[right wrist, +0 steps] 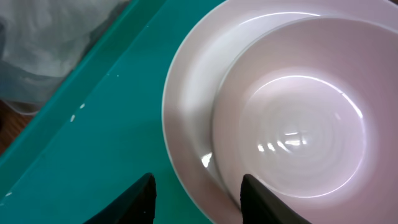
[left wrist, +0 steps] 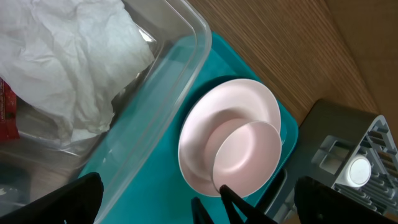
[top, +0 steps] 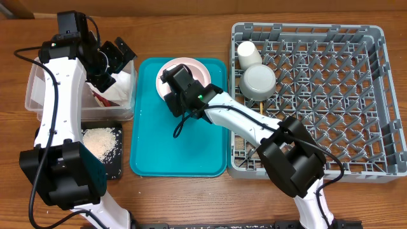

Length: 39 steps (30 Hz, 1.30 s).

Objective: Sort waste into correct bins and load items into the dishwasher
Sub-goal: 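Grasp the rim of the pink bowl with the right gripper, then lift the pink bowl over the rack's front-right area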

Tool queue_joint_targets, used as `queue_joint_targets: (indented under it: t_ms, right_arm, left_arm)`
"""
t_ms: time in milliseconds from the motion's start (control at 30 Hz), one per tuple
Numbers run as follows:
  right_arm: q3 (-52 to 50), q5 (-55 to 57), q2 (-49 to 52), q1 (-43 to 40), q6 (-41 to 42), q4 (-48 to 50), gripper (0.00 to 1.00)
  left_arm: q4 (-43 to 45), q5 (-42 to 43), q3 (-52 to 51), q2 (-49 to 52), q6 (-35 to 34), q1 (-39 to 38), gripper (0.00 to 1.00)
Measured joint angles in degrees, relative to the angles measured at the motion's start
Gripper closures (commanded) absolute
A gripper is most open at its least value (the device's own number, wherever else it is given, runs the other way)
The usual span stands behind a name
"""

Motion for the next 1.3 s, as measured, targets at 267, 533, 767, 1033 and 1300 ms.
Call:
queue_joint_targets:
  t_ms: [267,533,767,1033,1300]
  right_arm:
    - [0.0,0.5,0.4,0.0,-0.5,-0.4,0.66]
    - [0.0,1.1,0.4,0.0,-0.6,-1.6,0.66]
    - [0.0,2.7,1.3,0.0,-0.5,-1.1,0.82]
    - [0.0,3.8,1.6,0.0,-1.0,3.2,0.96]
    - [0.7,3.5,-5.0,0.0,-0.2,-4.7,0.96]
  left_arm:
    - [0.0,0.0,0.0,0.0,0.0,0.0,0.00]
    - [0.0,0.0,0.0,0.0,0.0,0.0,0.00]
    - [0.0,0.0,0.0,0.0,0.0,0.0,0.00]
    - [0.0,0.0,0.0,0.0,0.0,0.0,0.00]
    - [0.0,0.0,0.0,0.0,0.0,0.0,0.00]
